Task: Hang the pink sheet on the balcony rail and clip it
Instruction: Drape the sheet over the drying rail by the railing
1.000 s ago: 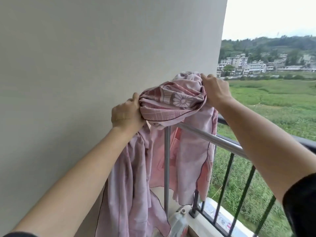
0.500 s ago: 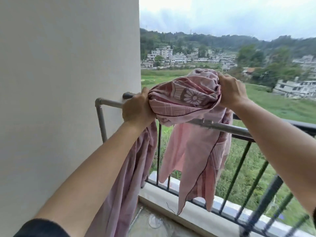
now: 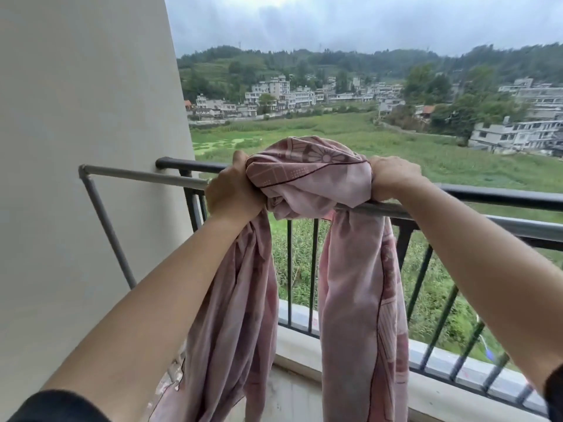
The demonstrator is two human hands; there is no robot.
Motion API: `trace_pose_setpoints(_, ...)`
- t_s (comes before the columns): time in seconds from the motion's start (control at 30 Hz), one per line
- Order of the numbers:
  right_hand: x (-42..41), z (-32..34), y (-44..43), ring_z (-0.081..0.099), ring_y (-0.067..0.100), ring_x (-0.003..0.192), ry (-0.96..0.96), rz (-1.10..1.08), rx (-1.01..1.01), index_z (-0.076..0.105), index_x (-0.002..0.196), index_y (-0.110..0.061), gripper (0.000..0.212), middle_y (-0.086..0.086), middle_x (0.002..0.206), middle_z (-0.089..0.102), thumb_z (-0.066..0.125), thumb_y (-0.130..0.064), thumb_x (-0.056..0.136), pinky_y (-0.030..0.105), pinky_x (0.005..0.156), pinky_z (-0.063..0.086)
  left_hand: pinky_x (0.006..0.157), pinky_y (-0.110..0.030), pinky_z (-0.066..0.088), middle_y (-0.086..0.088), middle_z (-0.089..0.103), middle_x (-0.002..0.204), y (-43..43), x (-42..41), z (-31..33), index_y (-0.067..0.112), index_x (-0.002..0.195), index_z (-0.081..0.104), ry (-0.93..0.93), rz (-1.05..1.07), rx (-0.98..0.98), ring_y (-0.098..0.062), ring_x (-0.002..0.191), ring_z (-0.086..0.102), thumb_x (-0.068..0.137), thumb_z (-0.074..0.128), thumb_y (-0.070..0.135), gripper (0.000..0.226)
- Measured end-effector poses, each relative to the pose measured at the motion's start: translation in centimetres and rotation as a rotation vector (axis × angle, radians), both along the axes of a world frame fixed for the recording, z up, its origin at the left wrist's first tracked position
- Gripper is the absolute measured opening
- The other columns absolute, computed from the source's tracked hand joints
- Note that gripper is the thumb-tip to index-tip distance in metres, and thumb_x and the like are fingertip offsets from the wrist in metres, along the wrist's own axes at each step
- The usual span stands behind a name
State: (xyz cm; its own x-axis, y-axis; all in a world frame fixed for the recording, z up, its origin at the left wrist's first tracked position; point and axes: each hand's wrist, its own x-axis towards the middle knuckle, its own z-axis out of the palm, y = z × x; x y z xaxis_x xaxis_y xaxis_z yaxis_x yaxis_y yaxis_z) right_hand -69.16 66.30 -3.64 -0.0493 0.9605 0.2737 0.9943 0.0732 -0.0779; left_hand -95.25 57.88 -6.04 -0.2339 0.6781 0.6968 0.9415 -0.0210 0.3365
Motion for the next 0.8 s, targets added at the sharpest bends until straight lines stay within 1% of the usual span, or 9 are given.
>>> trace_pose_setpoints(0.1, 3.1, -1.2, -0.9, 0.061, 0.03, 0.1, 0.163, 0.032, -0.034, 0.057, 0.115, -0.021, 0.063, 0.006, 0.11, 0.065, 0.074, -0.056, 0.065, 0.035, 0.077, 0.049, 0.065, -0.034, 0.034, 0.007, 0.04, 0.063, -1.1, 4.4, -0.1, 0.018, 0.114, 0.042, -0.057, 0.013, -0.074, -0.026, 0.07, 0.049, 0.087, 0.049, 0.025, 0.028)
trace_pose_setpoints(0.2, 4.6, -1.2, -2.3, 0.059, 0.028, 0.091, 0.353, 0.119, -0.014, 0.062, 0.107, -0.014, 0.045, 0.006, 0.099, 0.065, 0.077, -0.04, 0.073, 0.031, 0.075, 0.047, 0.066, -0.034, 0.038, -0.005, 0.061, 0.081, -1.1, 5.8, -0.9, 0.02, 0.111, 0.044, -0.115, 0.037, -0.117, -0.034, 0.084, 0.062, 0.086, 0.049, 0.027, 0.026)
trace_pose_setpoints(0.3, 8.8, -0.2, -3.7, 0.067, 0.025, 0.089, 0.636, 0.123, 0.09, 0.071, 0.101, -0.015, 0.023, 0.008, 0.094, 0.072, 0.072, -0.02, 0.078, 0.033, 0.08, 0.056, 0.069, -0.035, 0.04, -0.011, 0.067, 0.098, -1.4, 9.2, -0.1, 0.021, 0.109, 0.046, -0.228, 0.004, -0.166, -0.037, 0.095, 0.063, 0.082, 0.051, 0.027, 0.028)
trace_pose_setpoints(0.43, 13.9, 0.0, -6.1, 0.063, 0.031, 0.091, 0.505, 0.043, 0.272, 0.073, 0.089, -0.015, 0.012, 0.014, 0.095, 0.069, 0.062, -0.015, 0.082, 0.03, 0.074, 0.046, 0.073, -0.035, 0.04, -0.01, 0.065, 0.109, -1.6, 15.1, 0.9, 0.021, 0.11, 0.048, -0.361, -0.11, -0.21, -0.037, 0.101, 0.061, 0.082, 0.053, 0.032, 0.031)
trace_pose_setpoints(0.53, 17.3, -0.6, -8.6, 0.059, 0.033, 0.087, 0.472, -0.074, 0.33, 0.067, 0.08, -0.014, 0.009, 0.015, 0.092, 0.064, 0.057, -0.014, 0.08, 0.032, 0.07, 0.045, 0.071, -0.036, 0.038, -0.008, 0.063, 0.098, -3.0, 20.1, 1.5, 0.018, 0.11, 0.044, -0.449, -0.185, -0.189, -0.036, 0.098, 0.061, 0.082, 0.054, 0.029, 0.032)
trace_pose_setpoints(0.63, 20.2, -1.2, -10.9, 0.063, 0.036, 0.096, 0.54, -0.159, 0.306, 0.071, 0.094, -0.01, 0.02, 0.015, 0.1, 0.071, 0.059, -0.025, 0.087, 0.038, 0.079, 0.05, 0.07, -0.037, 0.038, -0.006, 0.058, 0.093, -4.5, 24.6, 1.3, 0.016, 0.11, 0.036, -0.53, -0.247, -0.176, -0.036, 0.095, 0.061, 0.083, 0.054, 0.023, 0.033)
trace_pose_setpoints(0.7, 21.3, -1.5, -12.7, 0.065, 0.032, 0.104, 0.704, -0.197, 0.257, 0.068, 0.112, -0.012, 0.033, 0.012, 0.113, 0.07, 0.059, -0.036, 0.091, 0.041, 0.091, 0.051, 0.073, -0.038, 0.038, -0.01, 0.059, 0.108, -5.2, 26.8, 0.5, 0.014, 0.114, 0.033, -0.577, -0.306, -0.251, -0.037, 0.102, 0.059, 0.082, 0.056, 0.022, 0.04)
trace_pose_setpoints(0.73, 21.6, -1.8, -13.8, 0.068, 0.03, 0.101, 0.864, -0.195, 0.212, 0.066, 0.112, -0.014, 0.035, 0.011, 0.115, 0.069, 0.058, -0.041, 0.091, 0.044, 0.09, 0.054, 0.076, -0.038, 0.04, -0.012, 0.056, 0.116, -5.0, 27.8, -0.5, 0.013, 0.116, 0.03, -0.618, -0.367, -0.323, -0.038, 0.106, 0.057, 0.08, 0.061, 0.024, 0.049)
trace_pose_setpoints(0.8, 21.9, -2.9, -16.1, 0.073, 0.029, 0.087, 1.207, -0.155, 0.15, 0.063, 0.104, -0.014, 0.033, 0.015, 0.11, 0.07, 0.053, -0.044, 0.096, 0.043, 0.077, 0.06, 0.092, -0.038, 0.044, -0.012, 0.042, 0.133, -5.3, 29.2, -2.7, 0.014, 0.128, 0.021, -0.751, -0.552, -0.509, -0.032, 0.12, 0.049, 0.067, 0.079, 0.033, 0.086)
